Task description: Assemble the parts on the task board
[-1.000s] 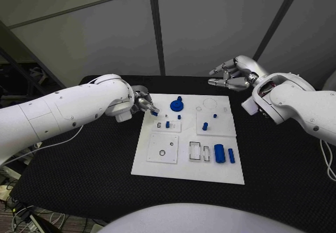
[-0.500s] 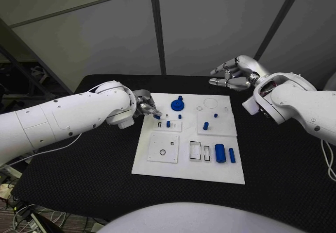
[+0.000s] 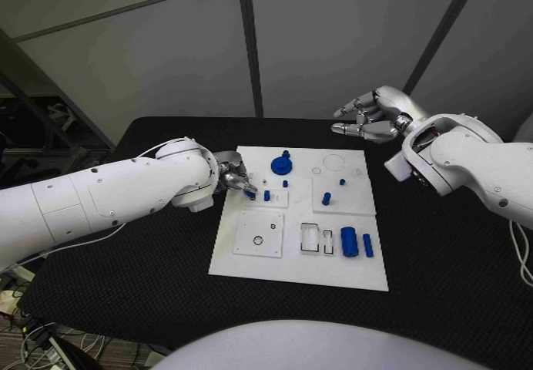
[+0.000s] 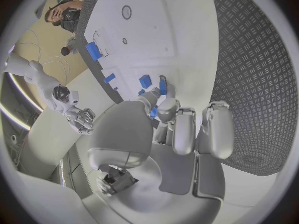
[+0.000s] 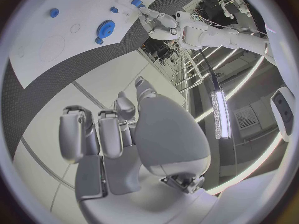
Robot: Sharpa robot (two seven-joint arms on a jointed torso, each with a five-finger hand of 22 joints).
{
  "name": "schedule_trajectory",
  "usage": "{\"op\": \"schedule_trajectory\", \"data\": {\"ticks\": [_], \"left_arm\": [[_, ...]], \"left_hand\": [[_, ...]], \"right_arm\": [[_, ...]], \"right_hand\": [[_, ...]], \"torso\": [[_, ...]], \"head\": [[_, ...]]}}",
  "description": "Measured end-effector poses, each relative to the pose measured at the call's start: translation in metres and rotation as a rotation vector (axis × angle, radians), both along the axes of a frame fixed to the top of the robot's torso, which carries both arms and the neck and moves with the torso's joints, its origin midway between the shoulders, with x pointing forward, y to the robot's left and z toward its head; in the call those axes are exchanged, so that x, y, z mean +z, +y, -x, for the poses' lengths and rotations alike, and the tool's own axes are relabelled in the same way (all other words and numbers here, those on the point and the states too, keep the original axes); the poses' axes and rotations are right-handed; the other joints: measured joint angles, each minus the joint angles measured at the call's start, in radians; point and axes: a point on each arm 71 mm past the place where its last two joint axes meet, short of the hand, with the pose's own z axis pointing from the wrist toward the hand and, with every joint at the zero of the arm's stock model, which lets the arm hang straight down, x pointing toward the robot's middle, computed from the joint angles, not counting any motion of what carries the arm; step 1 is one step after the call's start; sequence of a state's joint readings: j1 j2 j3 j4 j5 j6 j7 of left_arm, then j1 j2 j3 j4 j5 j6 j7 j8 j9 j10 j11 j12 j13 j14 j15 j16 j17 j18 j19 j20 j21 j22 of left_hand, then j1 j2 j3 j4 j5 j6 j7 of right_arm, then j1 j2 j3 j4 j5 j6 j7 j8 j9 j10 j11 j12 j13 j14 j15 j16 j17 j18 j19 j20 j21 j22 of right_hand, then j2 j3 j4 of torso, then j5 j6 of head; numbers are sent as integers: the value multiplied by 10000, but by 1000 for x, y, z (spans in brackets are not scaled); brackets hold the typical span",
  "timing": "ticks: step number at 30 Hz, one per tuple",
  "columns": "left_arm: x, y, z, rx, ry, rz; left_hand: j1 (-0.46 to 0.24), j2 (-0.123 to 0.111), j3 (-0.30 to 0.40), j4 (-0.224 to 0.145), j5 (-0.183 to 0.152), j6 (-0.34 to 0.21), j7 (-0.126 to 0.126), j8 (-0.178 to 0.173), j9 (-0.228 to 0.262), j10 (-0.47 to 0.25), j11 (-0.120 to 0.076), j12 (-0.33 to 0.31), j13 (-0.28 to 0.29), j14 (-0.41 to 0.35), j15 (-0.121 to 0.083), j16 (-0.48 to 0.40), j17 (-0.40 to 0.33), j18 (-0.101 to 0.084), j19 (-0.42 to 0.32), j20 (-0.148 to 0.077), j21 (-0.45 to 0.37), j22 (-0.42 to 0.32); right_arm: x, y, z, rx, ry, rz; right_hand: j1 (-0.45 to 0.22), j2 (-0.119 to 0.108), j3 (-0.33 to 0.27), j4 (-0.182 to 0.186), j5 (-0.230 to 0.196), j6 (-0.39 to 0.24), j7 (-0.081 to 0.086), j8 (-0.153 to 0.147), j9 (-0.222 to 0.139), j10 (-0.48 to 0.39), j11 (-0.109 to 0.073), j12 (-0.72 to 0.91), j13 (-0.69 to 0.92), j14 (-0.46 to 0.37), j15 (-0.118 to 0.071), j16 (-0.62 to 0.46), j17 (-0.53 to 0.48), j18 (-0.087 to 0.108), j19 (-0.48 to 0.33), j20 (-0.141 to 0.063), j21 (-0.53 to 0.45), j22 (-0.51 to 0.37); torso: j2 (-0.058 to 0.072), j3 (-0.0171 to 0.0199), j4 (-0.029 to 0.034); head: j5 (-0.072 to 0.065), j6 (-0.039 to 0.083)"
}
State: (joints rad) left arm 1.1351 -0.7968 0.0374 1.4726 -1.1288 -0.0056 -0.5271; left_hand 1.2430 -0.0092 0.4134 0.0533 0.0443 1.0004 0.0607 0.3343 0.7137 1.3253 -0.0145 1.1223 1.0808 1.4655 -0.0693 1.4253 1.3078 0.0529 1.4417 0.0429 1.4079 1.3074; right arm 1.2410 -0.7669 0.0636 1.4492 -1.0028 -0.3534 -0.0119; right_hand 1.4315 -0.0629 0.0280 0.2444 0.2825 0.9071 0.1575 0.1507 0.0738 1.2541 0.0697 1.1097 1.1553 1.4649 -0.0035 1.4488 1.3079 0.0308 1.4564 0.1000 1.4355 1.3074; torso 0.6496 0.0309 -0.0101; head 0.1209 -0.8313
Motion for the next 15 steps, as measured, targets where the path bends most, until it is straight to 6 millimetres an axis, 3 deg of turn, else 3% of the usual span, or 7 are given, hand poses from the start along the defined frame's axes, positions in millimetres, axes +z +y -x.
{"op": "schedule_trajectory", "data": {"ticks": [15], "left_arm": [[-2, -3, 1, -98, -129, -109]], "left_hand": [[-114, -13, 125, -72, 15, -2, 2, 45, 211, 47, -31, 0, -12, 15, 15, 0, 0, 0, 0, 0, 0, 0]], "right_arm": [[0, 0, 0, -4, 9, 3]], "right_hand": [[0, 0, 0, 0, 0, 0, 0, 0, 0, 0, 0, 0, 0, 0, 0, 0, -1, 1, 0, 0, 0, 0]], "torso": [[3, -6, 5]], "head": [[2, -40]]}}
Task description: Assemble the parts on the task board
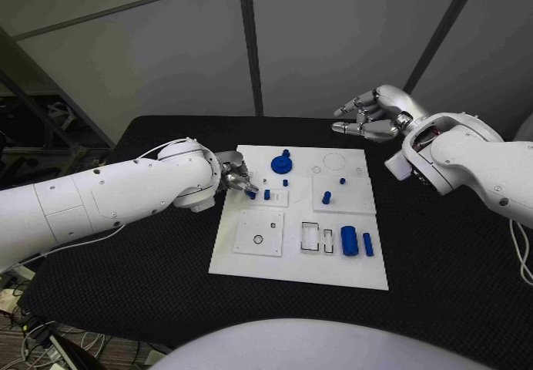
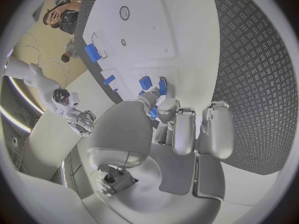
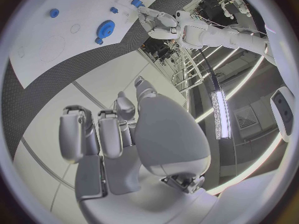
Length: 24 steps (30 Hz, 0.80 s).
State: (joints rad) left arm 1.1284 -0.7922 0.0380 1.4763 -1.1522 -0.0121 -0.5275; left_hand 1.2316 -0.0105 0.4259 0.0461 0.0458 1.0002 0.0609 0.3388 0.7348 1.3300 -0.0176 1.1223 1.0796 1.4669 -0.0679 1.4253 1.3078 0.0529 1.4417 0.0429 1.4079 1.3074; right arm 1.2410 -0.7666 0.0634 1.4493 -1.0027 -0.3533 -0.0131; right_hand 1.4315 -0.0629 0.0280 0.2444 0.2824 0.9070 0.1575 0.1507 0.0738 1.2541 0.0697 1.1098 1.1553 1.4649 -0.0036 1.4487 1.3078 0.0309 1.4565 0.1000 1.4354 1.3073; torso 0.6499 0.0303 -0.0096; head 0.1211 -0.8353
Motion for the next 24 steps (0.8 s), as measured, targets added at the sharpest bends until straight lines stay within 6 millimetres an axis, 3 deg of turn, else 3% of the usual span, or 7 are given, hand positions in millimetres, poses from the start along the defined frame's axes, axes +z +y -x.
{"op": "schedule_trajectory", "data": {"ticks": [24], "left_arm": [[1, -1, 1, -285, 33, -278]], "left_hand": [[-28, -28, 89, 75, -2, -73, 1, 137, 201, 0, 11, -234, -239, 1, 2, 0, 0, -1, 0, 0, 0, 0]], "right_arm": [[0, -1, 0, -8, 27, 19]], "right_hand": [[-53, 53, 0, 0, 0, 0, 0, 0, 0, 0, 0, 0, -5, 0, 0, -37, -2, -1, 0, 0, 0, 0]], "torso": [[-6, 0, 2]], "head": [[10, -41]]}}
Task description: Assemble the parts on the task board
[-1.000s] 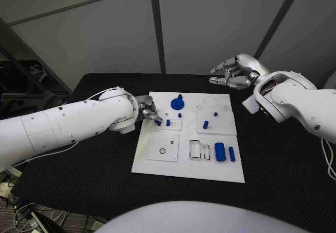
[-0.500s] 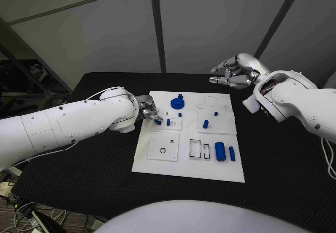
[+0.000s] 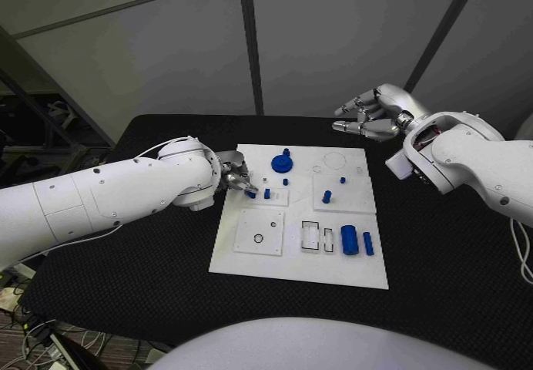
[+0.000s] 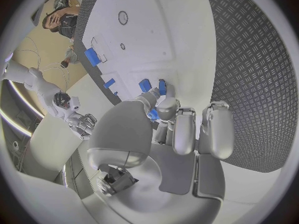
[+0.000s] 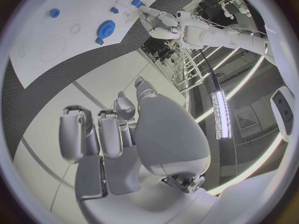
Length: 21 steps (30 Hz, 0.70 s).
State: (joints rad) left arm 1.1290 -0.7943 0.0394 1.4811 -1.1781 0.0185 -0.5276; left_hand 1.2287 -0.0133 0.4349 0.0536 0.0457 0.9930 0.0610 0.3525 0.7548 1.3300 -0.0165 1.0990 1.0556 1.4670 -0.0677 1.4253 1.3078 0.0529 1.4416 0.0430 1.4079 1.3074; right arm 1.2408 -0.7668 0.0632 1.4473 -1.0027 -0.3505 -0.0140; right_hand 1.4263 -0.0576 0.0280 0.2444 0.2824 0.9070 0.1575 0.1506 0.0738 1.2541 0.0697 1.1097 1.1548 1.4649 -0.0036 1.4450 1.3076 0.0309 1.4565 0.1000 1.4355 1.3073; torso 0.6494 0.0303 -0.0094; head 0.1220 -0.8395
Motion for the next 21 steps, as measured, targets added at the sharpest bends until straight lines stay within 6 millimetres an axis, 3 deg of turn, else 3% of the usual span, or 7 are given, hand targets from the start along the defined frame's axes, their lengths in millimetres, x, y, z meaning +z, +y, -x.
{"op": "schedule_trajectory", "data": {"ticks": [2, 4, 7, 18, 21], "left_arm": [[0, 0, 0, -11, -4, -11], [0, 0, 0, -17, -5, -20], [0, 0, 0, -21, -4, -30], [-2, -2, -5, 0, 32, -81], [-2, -2, -6, 1, 48, -109]], "left_hand": [[0, 0, 1, -1, 0, 0, 0, 0, 2, 0, 0, 0, 0, 0, 0, 0, 0, 0, 0, 0, 0, 0], [0, 0, 1, -1, 0, 0, 1, 1, 2, -1, 1, 0, 0, 0, 0, 0, 0, 0, 0, 0, 0, 0], [-1, -1, 31, 28, -4, 0, 1, 2, 37, 0, 3, 0, 0, 0, 1, 0, 0, 0, 0, 0, 0, 0], [-777, -353, 827, -715, -20, 150, -149, 201, 146, 92, -29, 116, 144, -27, -40, 0, 0, 0, 38, -38, 0, 0], [-956, -428, 836, -724, -19, 228, -214, 241, 171, 110, -44, 153, 173, 4, -73, 0, 0, 0, 37, -37, 0, 0]], "right_arm": [[0, 0, 0, 0, 2, 2], [0, 0, 0, 2, 5, 3], [0, 0, 0, 4, 7, 4], [0, 0, 0, 12, 14, 7], [0, 0, 0, 7, 16, 11]], "right_hand": [[0, 0, 0, 0, 0, 0, 0, 0, 0, 0, 0, 0, -5, 0, 0, 0, 0, 6, 0, 0, -5, 0], [0, 0, 0, 0, 0, 0, 0, 0, 0, 0, 0, 0, -4, 0, 0, 0, 0, 160, 0, 0, -40, 0], [0, 0, 0, 0, 0, 0, 0, 0, 0, 0, 0, 0, -7, 0, 0, 0, 0, 159, 0, 0, -40, 0], [0, 0, 0, 0, 0, 0, 0, 0, 0, 0, 0, 0, -21, 0, 0, 1, -1, 158, 0, 0, -40, 0], [0, 0, 0, 0, 0, 0, 0, 0, 0, 0, 0, 0, -21, 0, 0, 1, -1, 158, -1, 0, -40, 0]], "torso": [[0, 0, -1], [0, 0, -1], [0, 2, -1], [1, 5, -10], [2, 5, -12]], "head": [[0, -5], [0, -6], [-10, -7], [-18, -25], [-24, -31]]}}
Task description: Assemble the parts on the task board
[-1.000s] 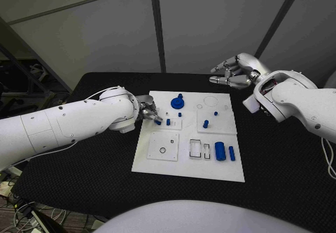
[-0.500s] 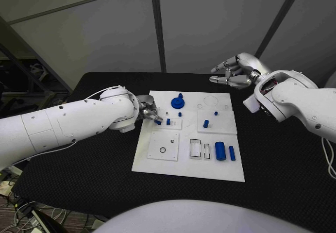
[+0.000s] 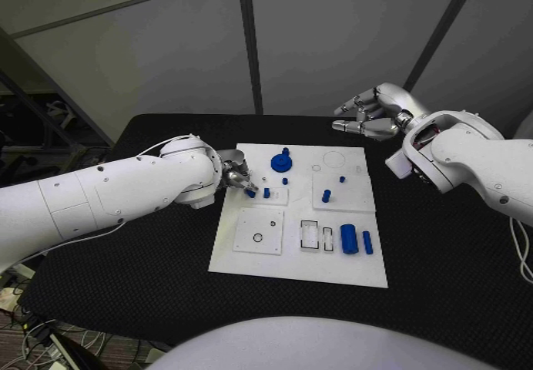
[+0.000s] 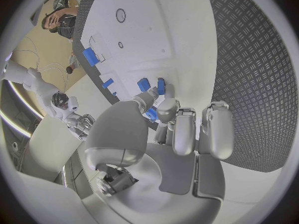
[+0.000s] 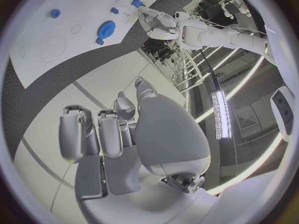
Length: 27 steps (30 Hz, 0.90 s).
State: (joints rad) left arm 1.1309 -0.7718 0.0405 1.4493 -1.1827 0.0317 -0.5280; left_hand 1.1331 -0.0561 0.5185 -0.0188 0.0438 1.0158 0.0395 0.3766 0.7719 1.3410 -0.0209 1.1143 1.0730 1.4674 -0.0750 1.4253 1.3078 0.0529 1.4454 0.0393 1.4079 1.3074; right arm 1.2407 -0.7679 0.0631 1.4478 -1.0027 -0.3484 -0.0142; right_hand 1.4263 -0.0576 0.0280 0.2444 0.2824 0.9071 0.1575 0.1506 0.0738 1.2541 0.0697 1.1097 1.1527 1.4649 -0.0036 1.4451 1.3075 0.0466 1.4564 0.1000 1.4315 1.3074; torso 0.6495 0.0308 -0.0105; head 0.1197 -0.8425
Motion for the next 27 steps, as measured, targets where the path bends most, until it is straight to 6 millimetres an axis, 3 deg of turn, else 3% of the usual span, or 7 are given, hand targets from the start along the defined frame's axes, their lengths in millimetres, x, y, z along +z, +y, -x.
{"op": "schedule_trajectory", "data": {"ticks": [18, 27], "left_arm": [[-4, -2, -3, -45, 47, -177], [-4, -3, -3, -63, 74, -199]], "left_hand": [[-908, -199, -699, 638, 22, 210, -78, 303, 212, 105, -107, 232, 189, -4, -75, 0, 0, 1, 107, -107, 51, 0], [-1021, -235, -883, 712, 22, 244, -112, 358, 273, 126, -128, 280, 240, -5, -75, 0, 0, 1, 143, -143, 96, 0]], "right_arm": [[0, 0, 0, 6, 8, 4], [0, 0, 0, 3, 10, 7]], "right_hand": [[0, 0, 0, 0, 0, 0, 0, 0, 0, 0, 0, 0, 1, 0, 0, 0, -1, -1, 0, 0, 1, 0], [0, 0, 0, 0, 0, 0, 0, 0, 0, 0, 0, 0, -7, 0, 0, 1, -1, -2, 0, 0, 1, 0]], "torso": [[1, -1, 6], [-2, -1, 11]], "head": [[-28, -38], [-23, -52]]}}
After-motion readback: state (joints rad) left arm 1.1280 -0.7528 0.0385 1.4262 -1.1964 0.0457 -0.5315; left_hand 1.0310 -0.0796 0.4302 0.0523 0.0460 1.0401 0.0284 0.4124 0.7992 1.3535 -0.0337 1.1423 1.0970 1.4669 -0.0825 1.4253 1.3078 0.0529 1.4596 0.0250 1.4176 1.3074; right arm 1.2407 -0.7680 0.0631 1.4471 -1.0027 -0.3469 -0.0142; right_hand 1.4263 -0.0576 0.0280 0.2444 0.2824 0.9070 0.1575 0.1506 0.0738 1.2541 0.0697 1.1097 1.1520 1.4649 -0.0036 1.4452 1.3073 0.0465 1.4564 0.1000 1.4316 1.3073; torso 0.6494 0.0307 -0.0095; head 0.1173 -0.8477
